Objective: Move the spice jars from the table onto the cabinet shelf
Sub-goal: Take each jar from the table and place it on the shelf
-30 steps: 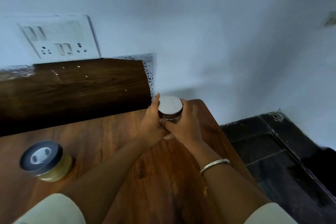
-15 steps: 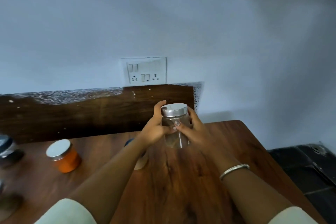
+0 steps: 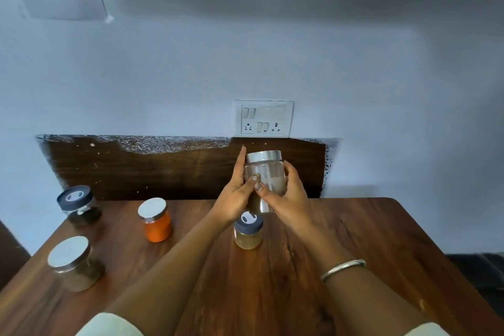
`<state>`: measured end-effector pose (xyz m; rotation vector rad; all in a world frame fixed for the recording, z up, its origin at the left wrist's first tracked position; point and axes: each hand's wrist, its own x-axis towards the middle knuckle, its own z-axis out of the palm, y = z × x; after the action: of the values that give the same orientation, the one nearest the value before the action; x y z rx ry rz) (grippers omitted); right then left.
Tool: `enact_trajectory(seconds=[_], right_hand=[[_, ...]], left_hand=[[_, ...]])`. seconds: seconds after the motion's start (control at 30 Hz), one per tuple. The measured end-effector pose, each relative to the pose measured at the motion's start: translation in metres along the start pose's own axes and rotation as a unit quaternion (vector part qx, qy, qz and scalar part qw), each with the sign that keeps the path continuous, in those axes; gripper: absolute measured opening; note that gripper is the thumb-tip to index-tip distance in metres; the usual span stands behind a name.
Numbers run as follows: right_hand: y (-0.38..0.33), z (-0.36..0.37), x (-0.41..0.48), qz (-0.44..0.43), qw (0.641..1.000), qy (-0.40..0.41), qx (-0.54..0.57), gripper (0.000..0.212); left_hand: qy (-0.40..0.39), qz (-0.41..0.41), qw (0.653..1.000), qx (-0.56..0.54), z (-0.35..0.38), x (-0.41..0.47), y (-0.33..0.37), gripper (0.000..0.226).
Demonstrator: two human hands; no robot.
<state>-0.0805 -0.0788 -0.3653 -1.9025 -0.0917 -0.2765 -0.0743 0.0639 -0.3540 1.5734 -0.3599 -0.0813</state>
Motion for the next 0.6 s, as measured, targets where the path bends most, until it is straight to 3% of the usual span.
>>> enact_trajectory(seconds=[0.17, 0.3, 0.4, 0.5, 0.6], right_hand=[[-0.016, 0.007, -0.007, -0.029, 0.999, -0.026, -0.018, 0.091], [-0.022, 0.006, -0.009, -0.03, 0.994, -0.088, 0.053, 0.083], [-0.024, 0.006, -0.01, 0.001, 0.974, -0.163, 0.16, 0.072], [-0.026, 0.008, -0.014, 0.013, 0.973, -0.169, 0.157, 0.058], [-0.03, 0.008, -0.014, -0.006, 0.993, -0.102, 0.063, 0.096]], left_hand=[[0.021, -0.006, 0.999, -0.042, -0.013, -0.008, 0.005, 0.083], [0.051, 0.025, 0.994, -0.092, -0.017, -0.013, 0.007, 0.062], [0.073, 0.012, 0.99, -0.119, -0.014, -0.015, 0.01, 0.061], [0.088, 0.003, 0.996, -0.032, -0.015, -0.018, 0.011, 0.042], [0.116, 0.045, 0.989, 0.078, -0.019, -0.021, 0.013, 0.024]])
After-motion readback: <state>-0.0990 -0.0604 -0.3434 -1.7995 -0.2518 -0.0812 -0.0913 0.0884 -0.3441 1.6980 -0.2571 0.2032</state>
